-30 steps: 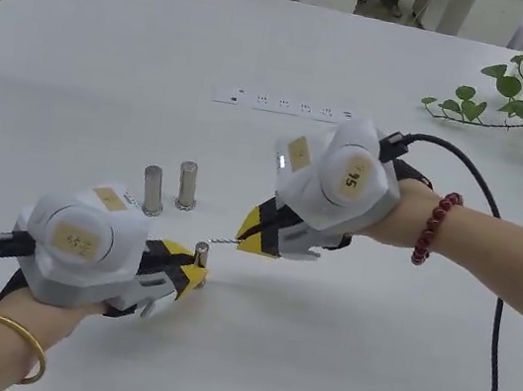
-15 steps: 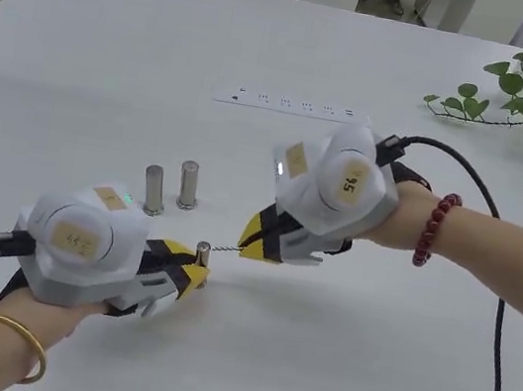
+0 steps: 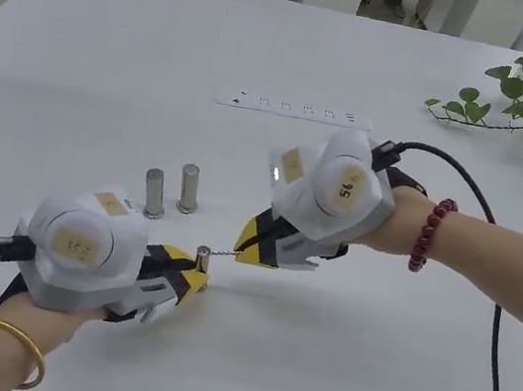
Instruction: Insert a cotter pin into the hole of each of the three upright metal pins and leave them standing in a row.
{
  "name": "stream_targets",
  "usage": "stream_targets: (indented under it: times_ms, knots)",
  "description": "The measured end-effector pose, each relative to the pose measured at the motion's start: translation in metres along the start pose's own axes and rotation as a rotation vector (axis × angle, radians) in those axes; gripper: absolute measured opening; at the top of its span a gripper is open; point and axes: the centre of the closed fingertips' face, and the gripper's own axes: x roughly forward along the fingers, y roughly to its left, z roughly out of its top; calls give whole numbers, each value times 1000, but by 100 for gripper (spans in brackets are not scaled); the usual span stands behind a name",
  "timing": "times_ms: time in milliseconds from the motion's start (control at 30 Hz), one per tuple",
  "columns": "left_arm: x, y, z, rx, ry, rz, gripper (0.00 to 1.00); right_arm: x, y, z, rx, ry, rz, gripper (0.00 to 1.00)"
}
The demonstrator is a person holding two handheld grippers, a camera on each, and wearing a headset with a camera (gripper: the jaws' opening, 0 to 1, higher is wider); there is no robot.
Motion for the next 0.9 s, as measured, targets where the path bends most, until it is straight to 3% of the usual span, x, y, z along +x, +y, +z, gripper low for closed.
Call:
stream_targets:
  times_ms: [467, 900]
  knots:
    - [1, -1, 1, 3, 1, -3, 7, 4, 1, 6, -32, -7, 11, 3]
    - [1, -2, 0, 6, 1, -5, 7, 8, 1, 12, -10, -37, 13, 3]
